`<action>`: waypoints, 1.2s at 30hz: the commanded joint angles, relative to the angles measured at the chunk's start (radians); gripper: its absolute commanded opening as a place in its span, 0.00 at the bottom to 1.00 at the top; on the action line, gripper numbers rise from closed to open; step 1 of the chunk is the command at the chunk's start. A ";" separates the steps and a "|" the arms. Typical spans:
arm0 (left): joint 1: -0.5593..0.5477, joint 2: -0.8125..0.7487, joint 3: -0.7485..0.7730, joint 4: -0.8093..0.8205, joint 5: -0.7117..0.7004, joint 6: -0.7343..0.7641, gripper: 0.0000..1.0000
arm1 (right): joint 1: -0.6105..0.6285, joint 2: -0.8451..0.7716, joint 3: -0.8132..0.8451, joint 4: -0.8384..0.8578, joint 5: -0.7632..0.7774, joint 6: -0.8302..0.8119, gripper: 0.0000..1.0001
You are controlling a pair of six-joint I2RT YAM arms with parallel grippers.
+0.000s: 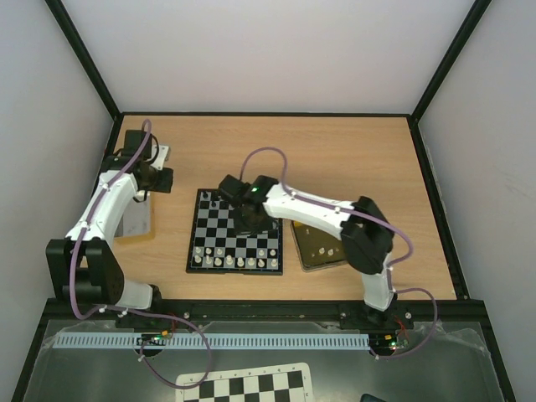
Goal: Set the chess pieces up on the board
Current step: Place the chess piece on the chessboard.
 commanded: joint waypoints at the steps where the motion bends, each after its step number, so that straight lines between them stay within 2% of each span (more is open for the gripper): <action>1: 0.000 -0.027 0.005 -0.061 0.058 -0.023 0.47 | 0.051 0.108 0.125 -0.007 -0.003 0.028 0.02; 8: -0.003 -0.047 0.000 -0.057 0.097 -0.032 0.47 | 0.101 0.240 0.270 -0.064 0.007 -0.013 0.02; 17: -0.008 -0.062 -0.007 -0.063 0.125 -0.038 0.47 | 0.105 0.209 0.170 -0.031 0.012 -0.040 0.02; 36: -0.008 -0.064 -0.021 -0.047 0.142 -0.044 0.47 | 0.147 0.244 0.225 -0.069 -0.038 -0.029 0.02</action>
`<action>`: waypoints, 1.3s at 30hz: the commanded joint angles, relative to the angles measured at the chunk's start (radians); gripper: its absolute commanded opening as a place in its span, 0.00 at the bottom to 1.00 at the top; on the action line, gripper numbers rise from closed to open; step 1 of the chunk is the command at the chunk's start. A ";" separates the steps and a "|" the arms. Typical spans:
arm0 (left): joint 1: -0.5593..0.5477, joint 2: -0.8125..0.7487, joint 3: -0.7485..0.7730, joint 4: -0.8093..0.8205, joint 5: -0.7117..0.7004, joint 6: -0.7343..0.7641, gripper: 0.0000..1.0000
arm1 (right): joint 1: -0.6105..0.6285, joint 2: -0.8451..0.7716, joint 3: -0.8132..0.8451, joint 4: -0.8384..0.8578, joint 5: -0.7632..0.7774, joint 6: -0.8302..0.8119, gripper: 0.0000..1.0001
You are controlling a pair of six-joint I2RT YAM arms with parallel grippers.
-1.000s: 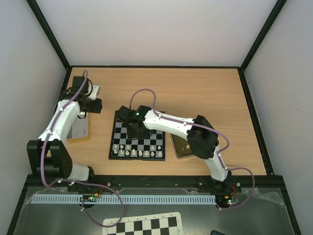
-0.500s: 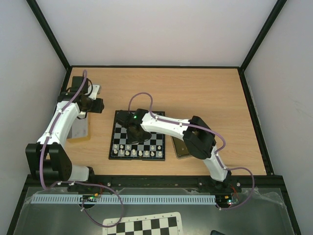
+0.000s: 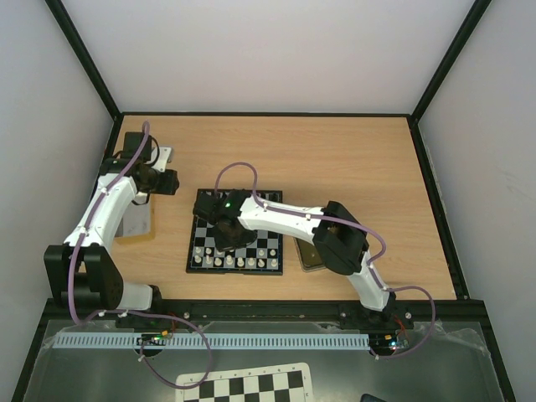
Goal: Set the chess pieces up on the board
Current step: Place the chess piece on the chessboard.
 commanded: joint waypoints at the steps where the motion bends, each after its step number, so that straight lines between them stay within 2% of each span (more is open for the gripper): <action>1: -0.003 -0.023 -0.006 -0.012 0.018 -0.009 0.47 | 0.013 0.013 0.041 -0.048 0.000 0.003 0.02; 20: -0.003 -0.024 -0.007 -0.015 0.029 -0.008 0.47 | 0.021 0.063 0.069 -0.062 -0.038 -0.016 0.02; 39: -0.003 -0.034 -0.005 -0.024 0.036 -0.008 0.47 | 0.019 0.075 0.097 -0.081 -0.011 -0.006 0.02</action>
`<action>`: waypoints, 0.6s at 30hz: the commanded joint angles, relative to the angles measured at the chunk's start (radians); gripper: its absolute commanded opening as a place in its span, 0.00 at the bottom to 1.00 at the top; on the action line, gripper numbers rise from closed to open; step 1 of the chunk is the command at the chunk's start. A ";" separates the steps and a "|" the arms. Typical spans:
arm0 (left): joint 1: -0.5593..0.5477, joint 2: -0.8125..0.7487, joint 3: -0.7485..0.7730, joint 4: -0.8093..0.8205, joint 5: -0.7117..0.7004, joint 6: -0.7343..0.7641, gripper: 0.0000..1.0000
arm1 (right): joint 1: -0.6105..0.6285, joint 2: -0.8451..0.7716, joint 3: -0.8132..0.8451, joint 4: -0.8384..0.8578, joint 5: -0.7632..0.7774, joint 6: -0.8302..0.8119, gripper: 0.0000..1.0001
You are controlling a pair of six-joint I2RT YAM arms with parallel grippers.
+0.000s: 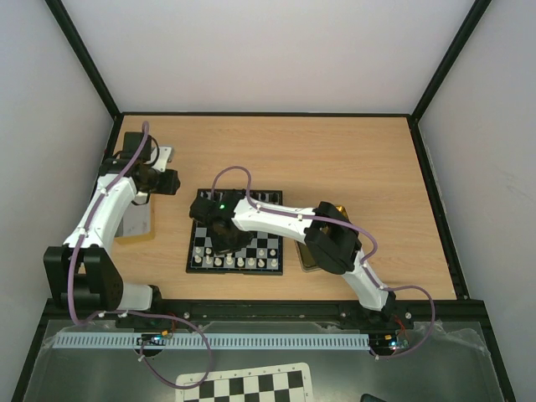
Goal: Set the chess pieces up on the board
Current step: Place the chess piece on the chessboard.
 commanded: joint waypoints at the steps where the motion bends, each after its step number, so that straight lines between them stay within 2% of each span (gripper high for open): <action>1: -0.003 -0.030 -0.003 -0.025 0.014 -0.007 0.47 | 0.008 0.015 0.047 -0.050 0.029 -0.003 0.02; 18: -0.003 -0.030 0.003 -0.030 0.019 -0.009 0.47 | 0.001 0.019 0.048 -0.057 0.038 0.003 0.02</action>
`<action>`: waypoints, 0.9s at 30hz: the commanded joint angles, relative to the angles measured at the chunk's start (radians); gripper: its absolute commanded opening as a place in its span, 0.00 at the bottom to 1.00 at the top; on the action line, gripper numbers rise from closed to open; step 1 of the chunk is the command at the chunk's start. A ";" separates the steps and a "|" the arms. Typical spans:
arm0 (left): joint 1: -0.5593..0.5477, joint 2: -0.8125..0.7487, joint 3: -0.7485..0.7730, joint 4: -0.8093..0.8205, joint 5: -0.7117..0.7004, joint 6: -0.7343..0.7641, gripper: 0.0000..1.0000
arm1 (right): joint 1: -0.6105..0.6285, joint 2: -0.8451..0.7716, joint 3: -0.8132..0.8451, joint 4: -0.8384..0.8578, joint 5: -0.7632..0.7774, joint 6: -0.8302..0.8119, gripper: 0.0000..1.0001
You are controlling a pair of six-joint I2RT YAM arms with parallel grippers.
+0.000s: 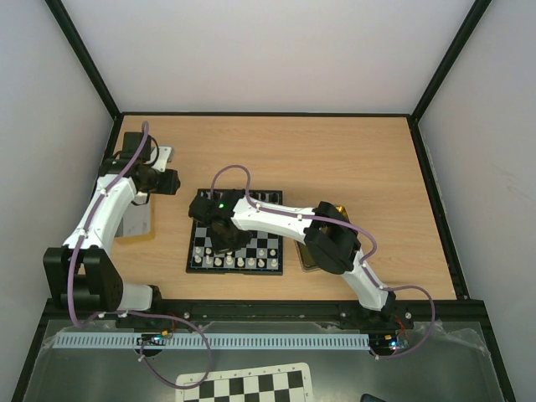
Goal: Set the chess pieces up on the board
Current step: Place the chess piece on the chessboard.
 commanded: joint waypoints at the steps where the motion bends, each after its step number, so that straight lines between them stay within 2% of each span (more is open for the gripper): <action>1: -0.003 -0.021 0.004 -0.030 0.015 -0.009 0.47 | 0.001 0.011 0.020 -0.035 0.022 0.002 0.02; 27: -0.003 -0.003 0.016 -0.035 0.022 -0.007 0.47 | -0.007 0.021 0.014 -0.028 -0.002 -0.010 0.02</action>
